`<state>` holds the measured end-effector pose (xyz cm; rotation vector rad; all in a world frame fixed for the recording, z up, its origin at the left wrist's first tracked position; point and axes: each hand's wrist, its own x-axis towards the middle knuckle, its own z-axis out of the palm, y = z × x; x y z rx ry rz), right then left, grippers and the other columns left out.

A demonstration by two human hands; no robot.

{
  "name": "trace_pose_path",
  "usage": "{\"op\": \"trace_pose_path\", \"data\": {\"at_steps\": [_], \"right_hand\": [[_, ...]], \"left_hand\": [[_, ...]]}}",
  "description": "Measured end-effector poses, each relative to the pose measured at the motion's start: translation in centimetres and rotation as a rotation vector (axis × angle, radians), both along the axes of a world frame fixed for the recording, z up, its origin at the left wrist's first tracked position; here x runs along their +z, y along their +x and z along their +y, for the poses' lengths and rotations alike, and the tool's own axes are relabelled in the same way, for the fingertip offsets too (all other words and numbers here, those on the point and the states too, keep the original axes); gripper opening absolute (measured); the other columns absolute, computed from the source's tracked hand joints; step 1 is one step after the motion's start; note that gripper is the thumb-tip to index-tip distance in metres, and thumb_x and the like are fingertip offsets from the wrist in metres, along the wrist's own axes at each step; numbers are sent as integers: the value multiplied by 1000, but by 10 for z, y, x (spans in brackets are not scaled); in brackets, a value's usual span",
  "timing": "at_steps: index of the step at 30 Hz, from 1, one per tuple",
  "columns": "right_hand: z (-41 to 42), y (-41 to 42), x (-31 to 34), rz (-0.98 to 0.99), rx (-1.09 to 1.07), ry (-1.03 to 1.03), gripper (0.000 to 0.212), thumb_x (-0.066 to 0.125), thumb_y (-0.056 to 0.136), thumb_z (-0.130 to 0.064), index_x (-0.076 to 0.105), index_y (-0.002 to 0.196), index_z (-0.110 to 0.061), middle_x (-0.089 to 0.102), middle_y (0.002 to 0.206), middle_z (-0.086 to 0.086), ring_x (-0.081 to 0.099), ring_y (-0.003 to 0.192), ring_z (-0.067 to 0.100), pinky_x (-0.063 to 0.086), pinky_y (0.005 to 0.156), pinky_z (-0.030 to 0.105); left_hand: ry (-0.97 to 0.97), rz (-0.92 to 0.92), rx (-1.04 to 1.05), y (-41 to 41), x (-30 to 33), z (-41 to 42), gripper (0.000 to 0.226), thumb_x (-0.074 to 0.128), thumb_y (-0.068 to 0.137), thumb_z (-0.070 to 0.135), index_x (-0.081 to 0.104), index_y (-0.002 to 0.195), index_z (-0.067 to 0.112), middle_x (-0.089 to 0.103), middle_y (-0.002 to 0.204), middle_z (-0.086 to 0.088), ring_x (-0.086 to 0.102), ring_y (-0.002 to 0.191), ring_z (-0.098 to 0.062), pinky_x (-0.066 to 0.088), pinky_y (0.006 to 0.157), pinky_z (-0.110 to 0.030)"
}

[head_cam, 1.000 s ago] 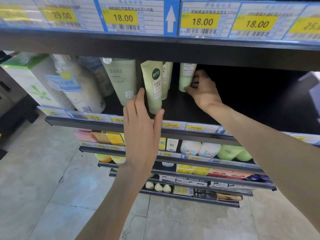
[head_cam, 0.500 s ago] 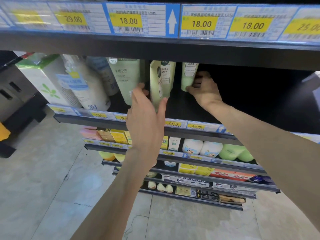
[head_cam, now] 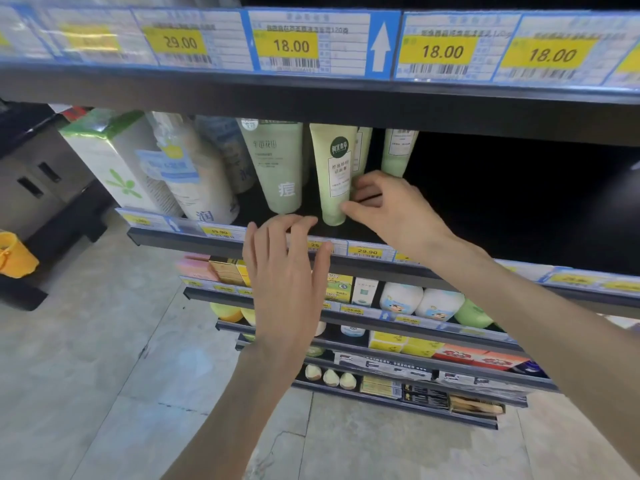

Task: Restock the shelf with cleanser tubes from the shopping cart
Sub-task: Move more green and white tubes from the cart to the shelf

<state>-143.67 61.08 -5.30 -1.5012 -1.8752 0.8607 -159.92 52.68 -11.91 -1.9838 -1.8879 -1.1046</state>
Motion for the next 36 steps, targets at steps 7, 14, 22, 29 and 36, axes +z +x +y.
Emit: {"op": "trace_pose_path", "data": {"at_steps": [7, 14, 22, 29, 36], "right_hand": [[-1, -19, -9, -94, -84, 63, 40, 76, 89, -40, 60, 122, -24, 69, 111, -12, 68, 99, 11, 59, 90, 42], [-1, -23, -10, -172, -174, 99, 46, 77, 88, -43, 59, 123, -20, 71, 116, -3, 68, 106, 18, 59, 89, 43], [-2, -26, -10, -213, -191, 98, 48, 76, 89, -43, 55, 123, -17, 69, 122, 2, 67, 112, 22, 58, 91, 46], [-7, -26, -5, -206, -180, 81, 51, 76, 89, -45, 52, 122, -14, 68, 126, 7, 67, 114, 26, 59, 91, 47], [-42, -1, 0, -313, -137, 110, 68, 68, 91, -57, 44, 141, -20, 62, 129, 2, 63, 114, 22, 57, 93, 45]], "left_hand": [[14, 12, -56, -8, -12, 0, 28, 58, 105, 24, 63, 128, 8, 59, 127, -11, 52, 129, -35, 22, 124, -56], [28, -6, -49, -8, -14, 2, 26, 60, 104, 23, 64, 125, 9, 60, 123, -11, 54, 125, -35, 22, 126, -54], [16, 40, -39, -10, -13, -1, 30, 60, 103, 24, 63, 130, 10, 58, 126, -11, 53, 128, -34, 21, 126, -52], [-63, 115, -33, -10, -5, -5, 40, 60, 101, 28, 57, 137, 11, 55, 132, -11, 48, 135, -33, 20, 127, -51], [-214, 243, -59, -16, 2, -20, 63, 49, 106, 40, 30, 161, 14, 32, 165, -14, 18, 158, -32, 22, 126, -53]]}}
